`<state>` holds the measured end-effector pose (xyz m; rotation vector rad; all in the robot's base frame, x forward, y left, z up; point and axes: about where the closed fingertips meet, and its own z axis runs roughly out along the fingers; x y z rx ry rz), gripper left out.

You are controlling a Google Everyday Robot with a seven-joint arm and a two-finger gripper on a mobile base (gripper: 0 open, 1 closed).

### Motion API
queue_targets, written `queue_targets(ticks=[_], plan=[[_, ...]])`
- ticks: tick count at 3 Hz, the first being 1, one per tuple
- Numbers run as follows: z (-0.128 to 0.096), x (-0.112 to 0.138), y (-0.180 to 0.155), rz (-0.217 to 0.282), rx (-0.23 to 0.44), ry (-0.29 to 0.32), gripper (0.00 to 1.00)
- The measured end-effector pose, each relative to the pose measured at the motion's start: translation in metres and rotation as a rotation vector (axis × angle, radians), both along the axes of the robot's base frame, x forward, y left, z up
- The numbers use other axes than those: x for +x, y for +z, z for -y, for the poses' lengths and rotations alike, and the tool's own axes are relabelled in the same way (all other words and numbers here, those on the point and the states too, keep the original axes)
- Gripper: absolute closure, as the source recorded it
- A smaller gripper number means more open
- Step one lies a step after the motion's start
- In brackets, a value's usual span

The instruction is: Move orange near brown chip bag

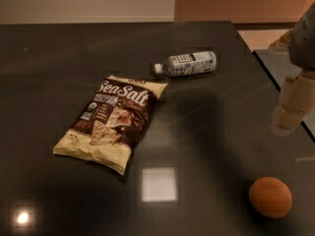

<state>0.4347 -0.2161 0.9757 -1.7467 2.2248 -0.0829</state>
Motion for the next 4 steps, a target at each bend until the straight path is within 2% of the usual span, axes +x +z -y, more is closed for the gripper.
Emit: queue_targets(ticks=[1,2,4], plan=[[0.002,-0.015,-0.007,-0.038,0.021,0.029,0.0],[0.002,-0.041,-0.02,-0.075,0.05,0.089,0.0],[-0.004,-0.098,-0.054,-0.123,0.145,0.244,0.0]])
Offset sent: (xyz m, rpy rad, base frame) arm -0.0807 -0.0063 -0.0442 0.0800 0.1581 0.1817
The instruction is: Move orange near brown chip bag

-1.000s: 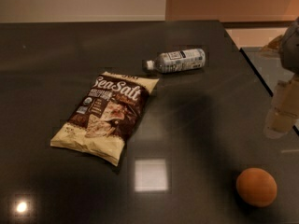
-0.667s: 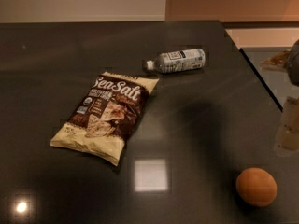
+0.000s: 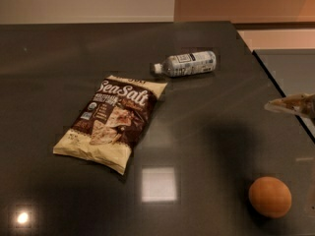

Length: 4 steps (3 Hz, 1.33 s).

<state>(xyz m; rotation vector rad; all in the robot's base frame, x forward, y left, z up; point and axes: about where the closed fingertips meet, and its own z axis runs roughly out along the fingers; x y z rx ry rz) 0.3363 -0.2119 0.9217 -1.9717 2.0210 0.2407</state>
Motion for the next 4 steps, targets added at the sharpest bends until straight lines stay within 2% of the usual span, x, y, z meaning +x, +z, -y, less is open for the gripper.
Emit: queue_targets(ticks=[1,3,4], plan=[[-0.004,-0.021,-0.018,-0.015,0.045,0.066,0.0],[-0.007,-0.037,-0.047,-0.041,0.09,0.12,0.0],[-0.006,-0.041,-0.057,-0.056,0.088,0.131,0.15]])
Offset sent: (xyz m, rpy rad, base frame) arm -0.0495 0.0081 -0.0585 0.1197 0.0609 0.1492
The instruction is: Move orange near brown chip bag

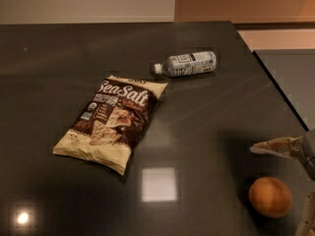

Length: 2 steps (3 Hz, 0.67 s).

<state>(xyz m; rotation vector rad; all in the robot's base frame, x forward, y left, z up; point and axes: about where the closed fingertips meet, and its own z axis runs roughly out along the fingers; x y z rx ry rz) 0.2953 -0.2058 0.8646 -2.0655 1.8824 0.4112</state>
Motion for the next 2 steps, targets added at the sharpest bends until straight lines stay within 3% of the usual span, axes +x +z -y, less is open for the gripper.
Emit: queue_targets(ticks=[2], plan=[[0.0041,0.0016,-0.0047,-0.011,-0.01,-0.003,0.61]])
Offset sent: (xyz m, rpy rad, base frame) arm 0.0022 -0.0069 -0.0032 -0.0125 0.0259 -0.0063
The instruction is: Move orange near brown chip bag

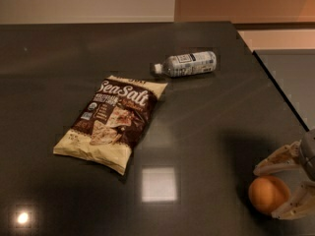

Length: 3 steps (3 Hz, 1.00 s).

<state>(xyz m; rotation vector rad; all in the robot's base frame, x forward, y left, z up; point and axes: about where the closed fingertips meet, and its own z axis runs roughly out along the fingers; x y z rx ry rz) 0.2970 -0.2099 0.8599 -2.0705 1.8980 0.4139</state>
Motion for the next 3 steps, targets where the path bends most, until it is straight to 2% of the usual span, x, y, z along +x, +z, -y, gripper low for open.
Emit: queue_targets(ticks=[1,2,3], plan=[[-0.008,0.012,0.015,0.011,0.009,-0.014,0.85],[-0.034,0.036,0.041,0.043,0.028,-0.009,1.0],[-0.069,0.059,0.058,0.064,0.045,0.019,1.0]])
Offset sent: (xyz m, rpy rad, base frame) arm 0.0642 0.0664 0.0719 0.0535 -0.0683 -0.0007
